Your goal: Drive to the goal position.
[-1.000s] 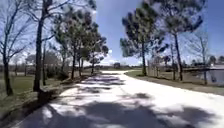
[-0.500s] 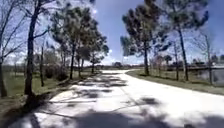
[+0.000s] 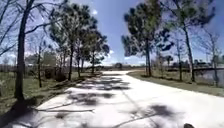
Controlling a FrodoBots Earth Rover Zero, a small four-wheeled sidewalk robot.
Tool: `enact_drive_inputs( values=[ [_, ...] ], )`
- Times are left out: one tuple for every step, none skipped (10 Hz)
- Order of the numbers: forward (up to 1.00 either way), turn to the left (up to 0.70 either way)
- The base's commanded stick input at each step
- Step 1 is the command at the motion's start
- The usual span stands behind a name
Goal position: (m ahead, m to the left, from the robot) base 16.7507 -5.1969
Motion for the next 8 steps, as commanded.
enact_drive_inputs(
  values=[
    [0.70, 0.00],
    [0.70, 0.00],
    [0.70, 0.00],
    [0.70, 0.00],
    [0.70, 0.00],
    [0.70, 0.00],
    [0.70, 0.00],
    [0.70, 0.00]
  ],
)
